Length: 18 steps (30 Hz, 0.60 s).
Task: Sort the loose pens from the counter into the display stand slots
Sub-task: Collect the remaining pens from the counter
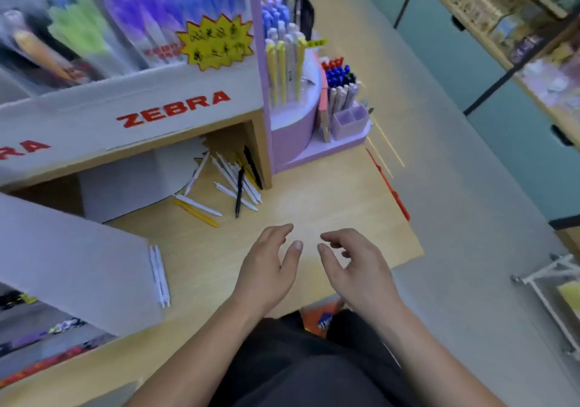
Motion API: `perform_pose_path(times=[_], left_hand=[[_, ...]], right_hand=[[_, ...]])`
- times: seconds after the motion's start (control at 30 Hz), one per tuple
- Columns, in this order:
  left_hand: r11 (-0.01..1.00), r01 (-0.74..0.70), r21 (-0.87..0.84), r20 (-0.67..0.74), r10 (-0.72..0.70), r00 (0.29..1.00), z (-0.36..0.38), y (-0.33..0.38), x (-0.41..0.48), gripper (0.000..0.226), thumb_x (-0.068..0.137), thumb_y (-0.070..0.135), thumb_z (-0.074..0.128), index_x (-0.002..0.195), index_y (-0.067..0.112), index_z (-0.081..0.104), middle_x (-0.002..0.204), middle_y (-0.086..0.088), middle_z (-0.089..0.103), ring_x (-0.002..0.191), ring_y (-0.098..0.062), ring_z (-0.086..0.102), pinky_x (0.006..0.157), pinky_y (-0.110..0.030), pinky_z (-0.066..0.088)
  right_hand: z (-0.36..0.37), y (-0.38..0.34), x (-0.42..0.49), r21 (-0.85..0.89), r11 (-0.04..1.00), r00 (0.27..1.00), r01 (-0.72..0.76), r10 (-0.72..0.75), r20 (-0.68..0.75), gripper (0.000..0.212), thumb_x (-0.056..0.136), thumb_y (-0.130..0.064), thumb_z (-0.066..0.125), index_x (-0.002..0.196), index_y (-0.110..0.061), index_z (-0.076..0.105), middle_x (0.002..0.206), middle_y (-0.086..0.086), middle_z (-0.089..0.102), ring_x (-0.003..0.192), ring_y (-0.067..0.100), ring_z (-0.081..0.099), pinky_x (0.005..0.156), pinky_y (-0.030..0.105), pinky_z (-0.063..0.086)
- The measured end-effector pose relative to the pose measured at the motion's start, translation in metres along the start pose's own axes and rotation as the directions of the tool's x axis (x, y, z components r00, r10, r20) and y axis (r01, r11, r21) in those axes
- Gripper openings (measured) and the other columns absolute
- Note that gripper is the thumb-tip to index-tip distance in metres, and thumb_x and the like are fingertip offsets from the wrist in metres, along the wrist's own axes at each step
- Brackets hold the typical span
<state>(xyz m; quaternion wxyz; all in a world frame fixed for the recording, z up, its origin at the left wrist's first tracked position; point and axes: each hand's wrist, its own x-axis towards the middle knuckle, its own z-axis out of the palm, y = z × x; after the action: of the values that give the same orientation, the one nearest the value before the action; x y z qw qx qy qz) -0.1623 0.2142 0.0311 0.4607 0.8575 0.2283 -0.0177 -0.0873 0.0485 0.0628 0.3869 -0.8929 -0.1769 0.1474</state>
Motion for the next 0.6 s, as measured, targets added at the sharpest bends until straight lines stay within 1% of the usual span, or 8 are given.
perform_pose_path(times=[0.07,0.13,0.23,0.3,0.37,0.47,0.53,0.6], left_hand=[[0.996,0.085,-0.028,-0.06,-0.086,0.994,0.001,-0.015,0.009,0.044,0.107,0.038,0.055,0.147,0.021,0.056,0.14,0.009,0.057,0.121,-0.007,0.057,0.101,-0.031,0.049],[0.981,0.186,-0.061,-0.127,-0.193,0.973,0.002,-0.032,0.018,0.045,0.107,0.037,0.055,0.147,0.017,0.056,0.143,0.004,0.056,0.122,-0.012,0.058,0.102,-0.031,0.048],[0.948,0.317,-0.031,-0.245,-0.314,0.917,-0.004,-0.057,0.035,0.046,0.106,0.032,0.058,0.145,0.008,0.056,0.147,-0.008,0.053,0.13,-0.023,0.056,0.102,-0.023,0.04],[0.929,0.369,0.003,-0.297,-0.352,0.888,-0.014,-0.067,0.045,0.047,0.106,0.031,0.058,0.146,0.006,0.055,0.152,-0.015,0.048,0.136,-0.032,0.051,0.107,-0.027,0.039],[0.907,0.419,0.036,-0.338,-0.383,0.86,-0.029,-0.078,0.058,0.049,0.106,0.032,0.055,0.15,0.011,0.052,0.161,-0.017,0.036,0.143,-0.038,0.041,0.114,-0.037,0.037],[0.88,0.455,0.134,-0.358,-0.385,0.851,-0.051,-0.102,0.089,0.056,0.105,0.044,0.047,0.156,0.022,0.043,0.169,-0.023,0.016,0.153,-0.044,0.019,0.122,-0.047,0.025],[0.829,0.518,0.213,-0.306,-0.447,0.841,-0.064,-0.115,0.11,0.064,0.103,0.054,0.043,0.162,0.034,0.029,0.174,-0.019,-0.006,0.159,-0.045,-0.002,0.125,-0.056,0.013],[0.772,0.567,0.287,-0.225,-0.521,0.824,-0.077,-0.124,0.125,0.072,0.103,0.059,0.043,0.165,0.043,0.012,0.172,-0.009,-0.025,0.158,-0.044,-0.015,0.125,-0.063,0.003]], right_hand=[[0.015,-0.002,0.033,-0.035,0.997,0.994,0.063,-0.06,0.093,0.021,0.097,-0.034,0.063,0.114,-0.026,0.071,0.11,-0.018,0.067,0.105,0.001,0.062,0.087,0.028,0.054],[0.037,-0.003,0.062,-0.051,0.991,0.972,0.125,-0.112,0.205,0.024,0.098,-0.035,0.062,0.116,-0.024,0.072,0.113,-0.015,0.067,0.105,0.002,0.061,0.088,0.028,0.054],[0.074,-0.001,0.101,-0.092,0.962,0.896,0.255,-0.2,0.396,0.03,0.099,-0.04,0.06,0.12,-0.021,0.07,0.119,-0.008,0.066,0.113,0.011,0.062,0.092,0.03,0.052],[0.098,-0.002,0.122,-0.091,0.94,0.843,0.33,-0.25,0.475,0.035,0.099,-0.04,0.059,0.123,-0.017,0.068,0.123,-0.002,0.065,0.118,0.017,0.06,0.096,0.032,0.05],[0.123,-0.011,0.143,-0.041,0.931,0.817,0.362,-0.296,0.495,0.036,0.099,-0.038,0.06,0.124,-0.013,0.066,0.123,0.003,0.063,0.119,0.022,0.059,0.097,0.035,0.049],[0.164,-0.026,0.175,-0.057,0.921,0.825,0.386,-0.317,0.469,0.042,0.098,-0.035,0.062,0.128,-0.007,0.059,0.123,0.014,0.059,0.124,0.032,0.051,0.101,0.04,0.045],[0.188,-0.029,0.197,-0.146,0.922,0.845,0.359,-0.254,0.471,0.055,0.097,-0.044,0.06,0.139,-0.008,0.051,0.137,0.021,0.051,0.137,0.04,0.039,0.112,0.046,0.037],[0.203,-0.031,0.211,-0.22,0.916,0.841,0.335,-0.186,0.508,0.069,0.096,-0.055,0.053,0.151,-0.015,0.039,0.158,0.022,0.032,0.152,0.042,0.015,0.124,0.048,0.019]])
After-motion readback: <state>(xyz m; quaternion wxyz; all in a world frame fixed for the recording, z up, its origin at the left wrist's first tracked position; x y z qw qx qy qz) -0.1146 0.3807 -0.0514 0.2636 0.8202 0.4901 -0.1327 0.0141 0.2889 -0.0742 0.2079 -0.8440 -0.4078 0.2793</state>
